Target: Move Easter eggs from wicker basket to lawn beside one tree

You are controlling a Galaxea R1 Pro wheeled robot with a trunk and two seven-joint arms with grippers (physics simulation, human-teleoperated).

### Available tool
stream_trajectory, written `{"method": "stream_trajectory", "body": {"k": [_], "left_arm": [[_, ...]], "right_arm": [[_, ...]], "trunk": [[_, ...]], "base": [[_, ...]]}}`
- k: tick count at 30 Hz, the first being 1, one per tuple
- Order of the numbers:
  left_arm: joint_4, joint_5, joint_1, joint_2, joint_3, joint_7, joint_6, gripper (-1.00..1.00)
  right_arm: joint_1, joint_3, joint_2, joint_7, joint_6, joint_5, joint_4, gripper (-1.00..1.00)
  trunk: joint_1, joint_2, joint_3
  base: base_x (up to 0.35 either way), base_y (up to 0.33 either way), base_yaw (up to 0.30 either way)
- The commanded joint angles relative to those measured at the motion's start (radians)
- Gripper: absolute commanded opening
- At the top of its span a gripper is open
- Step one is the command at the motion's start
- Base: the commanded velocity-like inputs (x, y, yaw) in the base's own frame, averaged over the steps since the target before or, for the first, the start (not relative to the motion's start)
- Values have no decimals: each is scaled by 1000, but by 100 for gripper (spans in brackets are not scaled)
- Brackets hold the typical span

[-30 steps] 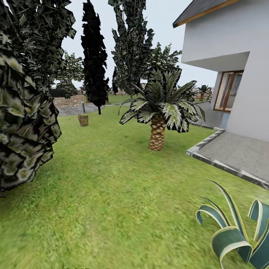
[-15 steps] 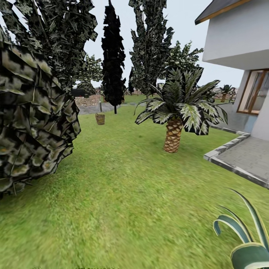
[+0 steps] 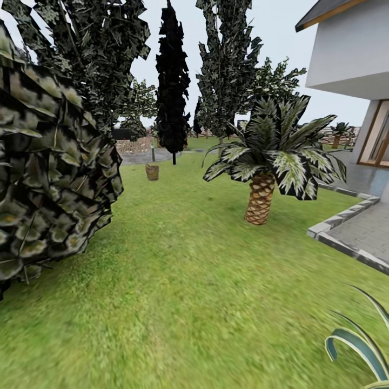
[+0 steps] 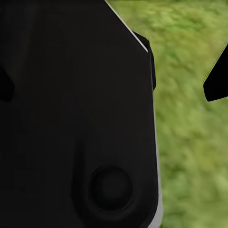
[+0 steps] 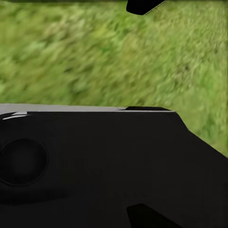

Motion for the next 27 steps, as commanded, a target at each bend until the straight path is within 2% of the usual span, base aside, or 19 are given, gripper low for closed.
{"method": "stream_trajectory", "body": {"k": [1,9,18,27], "left_arm": [[-2,1,1,0,1,-3,1,100],[-2,2,1,0,1,-3,1,100],[-2,1,1,0,1,-3,1,100],[-2,1,1,0,1,-3,1,100]], "right_arm": [[0,1,0,-1,0,0,0,100],[0,1,0,-1,0,0,0,100],[0,1,0,-1,0,0,0,100],[0,1,0,-1,0,0,0,100]], "trunk": [[1,0,-1],[1,0,-1],[1,0,-1],[1,0,-1]], "base": [[315,0,1],[316,0,12],[316,0,193],[316,0,12]]}}
